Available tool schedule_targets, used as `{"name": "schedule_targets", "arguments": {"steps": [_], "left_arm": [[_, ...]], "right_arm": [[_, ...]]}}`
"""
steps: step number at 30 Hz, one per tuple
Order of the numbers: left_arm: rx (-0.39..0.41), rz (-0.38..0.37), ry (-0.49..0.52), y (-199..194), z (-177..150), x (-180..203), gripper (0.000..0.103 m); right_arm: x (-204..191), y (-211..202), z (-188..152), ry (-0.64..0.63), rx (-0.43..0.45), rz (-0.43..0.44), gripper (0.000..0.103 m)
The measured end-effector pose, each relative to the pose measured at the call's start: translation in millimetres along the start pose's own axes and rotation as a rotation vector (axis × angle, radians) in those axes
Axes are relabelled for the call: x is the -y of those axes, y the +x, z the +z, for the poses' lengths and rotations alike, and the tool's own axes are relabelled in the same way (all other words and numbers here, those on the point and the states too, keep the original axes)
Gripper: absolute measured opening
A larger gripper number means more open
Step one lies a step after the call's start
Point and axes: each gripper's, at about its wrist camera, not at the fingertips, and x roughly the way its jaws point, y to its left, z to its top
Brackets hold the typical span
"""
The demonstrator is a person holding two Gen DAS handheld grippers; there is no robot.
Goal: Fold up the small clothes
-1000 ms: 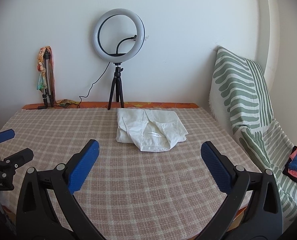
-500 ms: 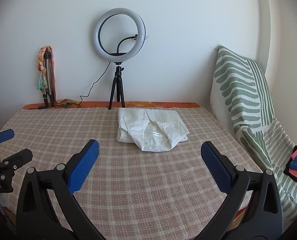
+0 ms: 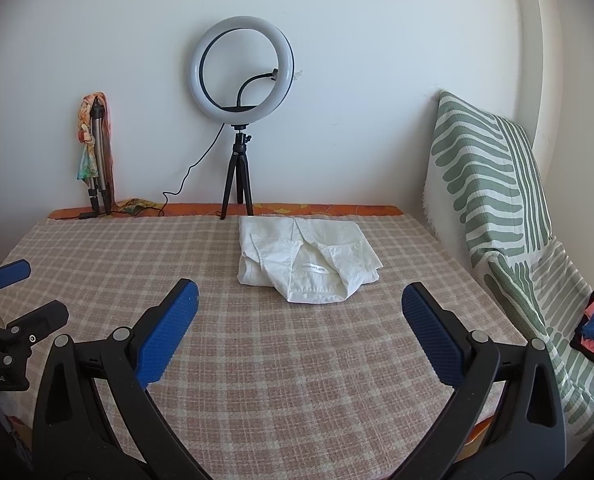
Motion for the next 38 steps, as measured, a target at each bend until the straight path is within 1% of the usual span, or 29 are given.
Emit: {"name": "schedule_targets", "arguments": {"steps": [12,24,30,38], "left_arm": [[0.003,0.004,0.005,0,0,0,0.103],[0.004,0.024,0.025,1,-2,2,0.103],[0.005,0.03,0.011,2,-2,-1,0.103],[0.014,0.018,0.013,0,-2,-1,0.103]], "right_arm": [[-2,3,0,0.0,-0.003,0.012,0.103],[-2,7,-3,-0.008,-0.007,0.02,0.103],[1,11,-7,-0.002,-0.022,0.025,0.103],[3,19,-9,0.002,-0.036,0.034,0.103]]}}
